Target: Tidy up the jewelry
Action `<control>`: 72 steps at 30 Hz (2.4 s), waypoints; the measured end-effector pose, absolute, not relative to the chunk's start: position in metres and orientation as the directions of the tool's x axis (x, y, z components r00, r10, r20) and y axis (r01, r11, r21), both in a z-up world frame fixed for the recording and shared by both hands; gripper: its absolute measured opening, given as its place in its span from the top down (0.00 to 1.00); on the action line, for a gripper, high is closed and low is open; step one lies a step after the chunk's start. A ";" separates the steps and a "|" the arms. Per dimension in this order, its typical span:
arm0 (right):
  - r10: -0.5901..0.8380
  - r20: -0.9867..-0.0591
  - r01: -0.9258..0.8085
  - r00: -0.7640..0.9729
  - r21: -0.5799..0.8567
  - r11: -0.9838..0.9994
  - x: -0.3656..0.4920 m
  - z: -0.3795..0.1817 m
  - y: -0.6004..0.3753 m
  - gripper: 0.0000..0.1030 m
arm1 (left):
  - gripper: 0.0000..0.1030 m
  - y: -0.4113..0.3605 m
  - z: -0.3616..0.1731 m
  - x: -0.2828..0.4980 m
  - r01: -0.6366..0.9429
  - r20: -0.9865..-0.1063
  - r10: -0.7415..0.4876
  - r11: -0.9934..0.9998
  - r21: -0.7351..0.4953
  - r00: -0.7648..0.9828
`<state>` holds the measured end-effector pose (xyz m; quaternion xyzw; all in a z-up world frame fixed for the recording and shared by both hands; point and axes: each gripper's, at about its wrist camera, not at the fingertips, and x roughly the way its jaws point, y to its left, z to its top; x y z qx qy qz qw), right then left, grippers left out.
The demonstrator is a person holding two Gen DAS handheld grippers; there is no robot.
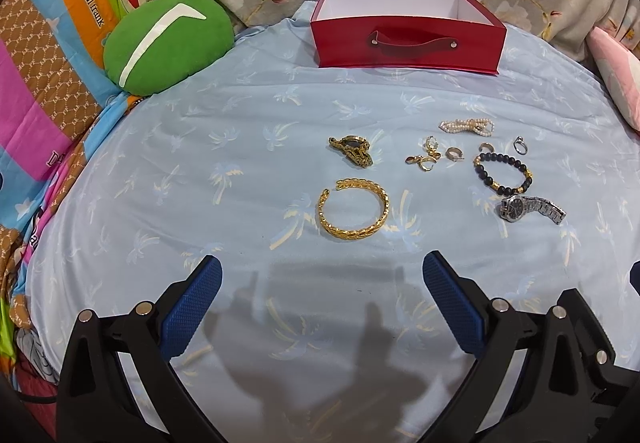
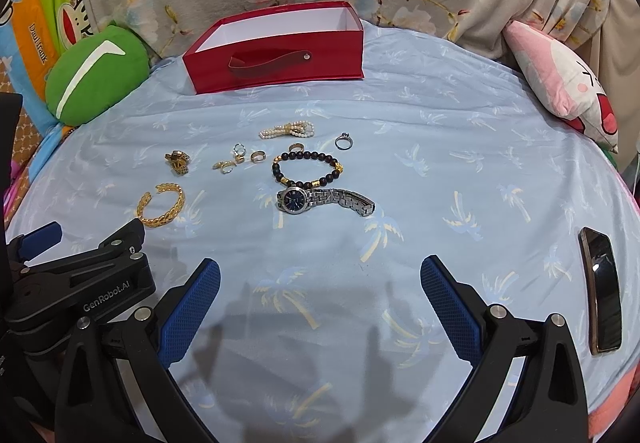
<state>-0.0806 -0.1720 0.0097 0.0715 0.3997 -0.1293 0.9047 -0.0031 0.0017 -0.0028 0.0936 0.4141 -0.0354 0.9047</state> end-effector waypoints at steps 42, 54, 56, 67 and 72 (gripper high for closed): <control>-0.185 -0.745 0.291 0.641 0.013 0.957 -0.072 0.005 -0.172 0.05 | 0.05 0.009 -0.014 0.006 0.141 -0.769 -0.014 0.985 0.099 0.639; -0.185 -0.746 0.292 0.640 0.013 0.956 -0.073 0.002 -0.171 0.05 | 0.05 0.008 -0.018 0.004 0.149 -0.769 -0.012 0.983 0.108 0.639; -0.185 -0.746 0.291 0.640 0.013 0.957 -0.073 0.002 -0.171 0.05 | 0.05 0.008 -0.018 0.005 0.149 -0.770 -0.012 0.983 0.108 0.638; -0.187 -0.749 0.288 0.636 0.005 0.958 -0.071 -0.003 -0.172 0.05 | 0.05 0.011 -0.022 0.009 0.153 -0.779 -0.028 0.984 0.087 0.626; -0.186 -0.758 0.298 0.625 0.011 0.955 -0.067 -0.011 -0.179 0.08 | 0.05 0.024 -0.029 0.020 0.124 -0.798 -0.038 0.991 0.046 0.601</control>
